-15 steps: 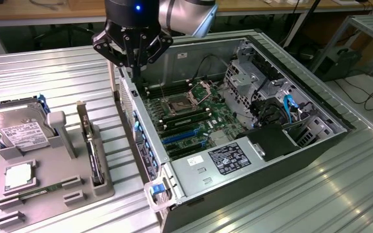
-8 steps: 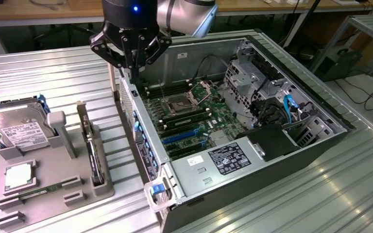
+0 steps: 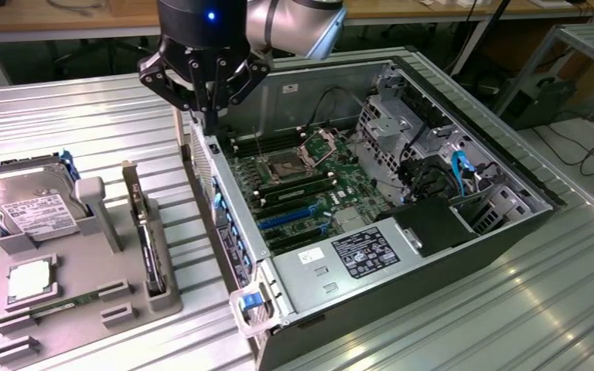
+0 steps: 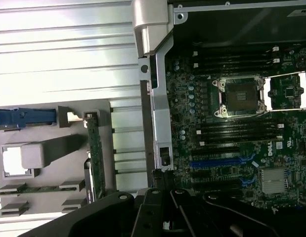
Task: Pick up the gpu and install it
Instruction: 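Reach for the gpu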
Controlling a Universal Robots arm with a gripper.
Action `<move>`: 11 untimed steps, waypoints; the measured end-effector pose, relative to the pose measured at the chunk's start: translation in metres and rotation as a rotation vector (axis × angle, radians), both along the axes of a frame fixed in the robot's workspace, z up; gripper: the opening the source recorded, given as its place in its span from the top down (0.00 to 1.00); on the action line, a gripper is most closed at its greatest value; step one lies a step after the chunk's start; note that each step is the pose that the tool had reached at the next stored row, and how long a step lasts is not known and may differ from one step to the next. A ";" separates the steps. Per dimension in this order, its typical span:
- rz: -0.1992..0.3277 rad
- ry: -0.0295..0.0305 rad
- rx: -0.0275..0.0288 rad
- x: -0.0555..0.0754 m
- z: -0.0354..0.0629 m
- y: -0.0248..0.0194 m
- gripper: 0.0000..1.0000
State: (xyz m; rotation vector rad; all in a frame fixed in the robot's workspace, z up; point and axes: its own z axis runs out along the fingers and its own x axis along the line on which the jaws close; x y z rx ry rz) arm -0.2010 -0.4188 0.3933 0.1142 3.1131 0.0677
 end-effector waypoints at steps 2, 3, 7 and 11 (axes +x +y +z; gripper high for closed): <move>0.000 0.0000 0.0000 -0.001 0.0000 -0.0010 0.89; 0.000 0.0000 0.0000 -0.002 0.0000 -0.0017 0.89; 0.001 0.0000 0.0000 -0.005 0.0000 -0.0034 0.89; 0.001 0.0000 0.0000 -0.008 0.0000 -0.0050 0.89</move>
